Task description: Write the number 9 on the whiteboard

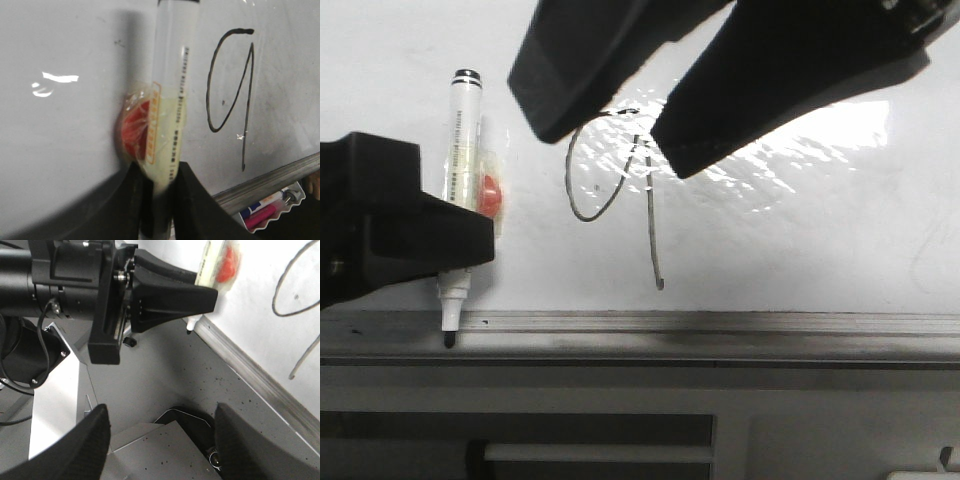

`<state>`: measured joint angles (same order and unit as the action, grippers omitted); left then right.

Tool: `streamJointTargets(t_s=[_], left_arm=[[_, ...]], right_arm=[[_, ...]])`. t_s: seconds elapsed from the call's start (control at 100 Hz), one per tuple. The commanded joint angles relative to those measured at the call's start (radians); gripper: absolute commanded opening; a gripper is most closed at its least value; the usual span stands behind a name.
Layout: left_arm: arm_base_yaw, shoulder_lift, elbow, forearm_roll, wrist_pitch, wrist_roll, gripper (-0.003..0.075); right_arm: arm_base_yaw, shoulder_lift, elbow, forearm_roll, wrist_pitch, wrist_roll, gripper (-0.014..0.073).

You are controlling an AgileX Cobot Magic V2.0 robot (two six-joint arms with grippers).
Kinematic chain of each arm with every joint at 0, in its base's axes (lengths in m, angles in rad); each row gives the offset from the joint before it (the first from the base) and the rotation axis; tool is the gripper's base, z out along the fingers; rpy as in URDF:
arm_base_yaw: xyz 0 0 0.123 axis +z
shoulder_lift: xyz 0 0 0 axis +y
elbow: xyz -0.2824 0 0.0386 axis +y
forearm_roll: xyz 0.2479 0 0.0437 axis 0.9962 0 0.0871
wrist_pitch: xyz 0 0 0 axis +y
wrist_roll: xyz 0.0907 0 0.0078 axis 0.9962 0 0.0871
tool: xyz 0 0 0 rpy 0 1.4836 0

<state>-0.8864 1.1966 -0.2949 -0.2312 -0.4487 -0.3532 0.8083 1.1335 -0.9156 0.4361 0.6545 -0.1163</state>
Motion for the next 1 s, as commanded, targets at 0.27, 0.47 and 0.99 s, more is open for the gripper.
streamJointTargets(t_s=[0.27, 0.47, 0.99], left_arm=[[0.001, 0.0, -0.028, -0.026, -0.076, -0.096, 0.0315], [0.001, -0.019, -0.028, -0.024, -0.078, -0.111, 0.0399], [0.001, -0.318, -0.026, 0.087, 0.098, -0.017, 0.0349]], right_arm=[[0.002, -0.013, -0.023, 0.007, -0.029, -0.002, 0.0399], [0.002, -0.013, -0.023, 0.007, -0.038, -0.002, 0.0399], [0.002, -0.161, 0.124, -0.137, -0.282, -0.002, -0.0061]])
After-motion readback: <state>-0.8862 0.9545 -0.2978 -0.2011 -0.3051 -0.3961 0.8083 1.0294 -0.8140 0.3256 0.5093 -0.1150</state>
